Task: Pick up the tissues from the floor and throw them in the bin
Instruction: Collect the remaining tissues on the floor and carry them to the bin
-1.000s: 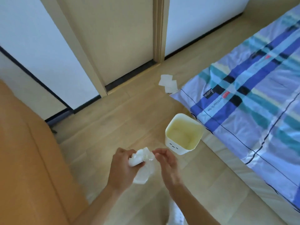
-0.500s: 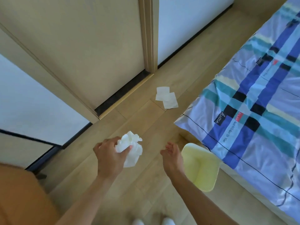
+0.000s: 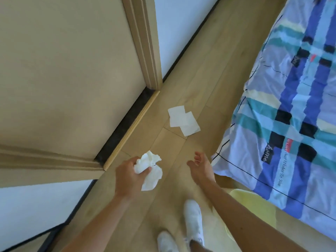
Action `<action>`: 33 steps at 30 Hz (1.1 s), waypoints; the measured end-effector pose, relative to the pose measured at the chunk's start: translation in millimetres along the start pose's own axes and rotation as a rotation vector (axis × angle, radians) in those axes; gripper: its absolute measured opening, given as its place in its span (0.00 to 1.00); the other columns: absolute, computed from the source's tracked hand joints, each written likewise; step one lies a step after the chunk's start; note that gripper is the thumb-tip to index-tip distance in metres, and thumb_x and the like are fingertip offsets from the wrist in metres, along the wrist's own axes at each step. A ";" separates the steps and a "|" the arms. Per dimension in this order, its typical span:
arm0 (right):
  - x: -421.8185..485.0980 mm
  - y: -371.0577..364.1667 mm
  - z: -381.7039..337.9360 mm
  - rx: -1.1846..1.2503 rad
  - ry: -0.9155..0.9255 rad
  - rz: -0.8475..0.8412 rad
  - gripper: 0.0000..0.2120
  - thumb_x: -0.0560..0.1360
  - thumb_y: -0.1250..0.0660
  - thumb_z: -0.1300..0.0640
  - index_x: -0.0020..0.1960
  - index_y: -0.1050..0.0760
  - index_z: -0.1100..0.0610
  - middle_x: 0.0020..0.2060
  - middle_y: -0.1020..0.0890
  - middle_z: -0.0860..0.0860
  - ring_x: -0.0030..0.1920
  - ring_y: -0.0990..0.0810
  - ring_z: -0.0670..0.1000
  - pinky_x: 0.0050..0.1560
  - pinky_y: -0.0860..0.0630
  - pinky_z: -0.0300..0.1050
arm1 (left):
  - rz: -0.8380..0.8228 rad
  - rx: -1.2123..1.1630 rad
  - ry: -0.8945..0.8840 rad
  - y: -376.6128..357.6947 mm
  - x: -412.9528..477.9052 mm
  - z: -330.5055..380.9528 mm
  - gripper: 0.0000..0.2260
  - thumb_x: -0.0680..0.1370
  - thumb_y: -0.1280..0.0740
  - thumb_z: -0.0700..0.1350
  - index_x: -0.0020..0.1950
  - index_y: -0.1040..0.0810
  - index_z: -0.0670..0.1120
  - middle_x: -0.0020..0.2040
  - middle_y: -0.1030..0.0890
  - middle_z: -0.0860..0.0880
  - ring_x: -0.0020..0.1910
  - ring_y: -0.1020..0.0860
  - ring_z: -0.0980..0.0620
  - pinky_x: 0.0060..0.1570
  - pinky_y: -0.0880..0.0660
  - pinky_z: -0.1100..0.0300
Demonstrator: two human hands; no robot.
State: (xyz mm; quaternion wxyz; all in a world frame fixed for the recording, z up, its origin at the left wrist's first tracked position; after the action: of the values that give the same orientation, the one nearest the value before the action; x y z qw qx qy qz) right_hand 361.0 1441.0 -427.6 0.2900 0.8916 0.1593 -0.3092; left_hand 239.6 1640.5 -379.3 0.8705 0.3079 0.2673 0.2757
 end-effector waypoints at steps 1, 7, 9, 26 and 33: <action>10.8 1.5 -9.1 0.001 -0.010 0.002 0.24 0.76 0.33 0.54 0.71 0.32 0.53 0.65 0.23 0.52 0.62 0.23 0.52 0.61 0.23 0.57 | -0.023 0.010 -0.006 -1.9 16.9 6.6 0.11 0.70 0.25 0.52 0.33 0.24 0.50 0.30 0.19 0.52 0.31 0.20 0.55 0.31 0.22 0.54; 86.9 -1.7 -46.0 0.005 -0.188 0.029 0.26 0.75 0.33 0.53 0.72 0.33 0.54 0.68 0.24 0.53 0.63 0.23 0.54 0.56 0.25 0.49 | -0.134 0.042 -0.026 -18.3 131.7 38.9 0.07 0.70 0.25 0.52 0.38 0.23 0.56 0.34 0.18 0.57 0.36 0.19 0.58 0.32 0.28 0.65; 122.0 -9.3 -58.4 0.019 -0.198 0.042 0.27 0.75 0.32 0.52 0.72 0.33 0.54 0.68 0.24 0.53 0.64 0.23 0.54 0.58 0.25 0.50 | -0.141 0.053 -0.026 -28.1 174.8 44.0 0.07 0.70 0.25 0.52 0.41 0.22 0.54 0.36 0.18 0.57 0.37 0.19 0.57 0.32 0.29 0.65; 470.7 -161.9 23.7 -0.436 -0.257 0.155 0.35 0.75 0.32 0.45 0.73 0.43 0.59 0.68 0.36 0.61 0.62 0.26 0.64 0.56 0.25 0.56 | -0.474 0.216 -0.130 -157.4 415.3 -144.4 0.09 0.68 0.22 0.50 0.42 0.20 0.52 0.37 0.18 0.54 0.37 0.19 0.55 0.34 0.27 0.66; 547.4 -192.7 57.5 -0.591 -0.251 0.404 0.31 0.75 0.32 0.45 0.71 0.38 0.57 0.69 0.34 0.60 0.67 0.33 0.62 0.54 0.26 0.57 | -0.507 0.227 -0.158 -201.1 464.6 -189.4 0.16 0.69 0.23 0.54 0.54 0.19 0.50 0.46 0.17 0.58 0.44 0.19 0.55 0.41 0.24 0.64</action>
State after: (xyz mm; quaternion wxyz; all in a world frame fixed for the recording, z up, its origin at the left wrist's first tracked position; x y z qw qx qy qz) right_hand 660.3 1613.4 -897.6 0.6071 0.7381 0.0257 -0.2933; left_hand 510.3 1881.1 -780.5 0.8896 0.3475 0.2963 -0.0071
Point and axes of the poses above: each hand's wrist, its own x-axis towards the middle knuckle, its own y-axis out of the back of the hand, z = x × y, the point moved 1 cm from there along x, towards the middle knuckle
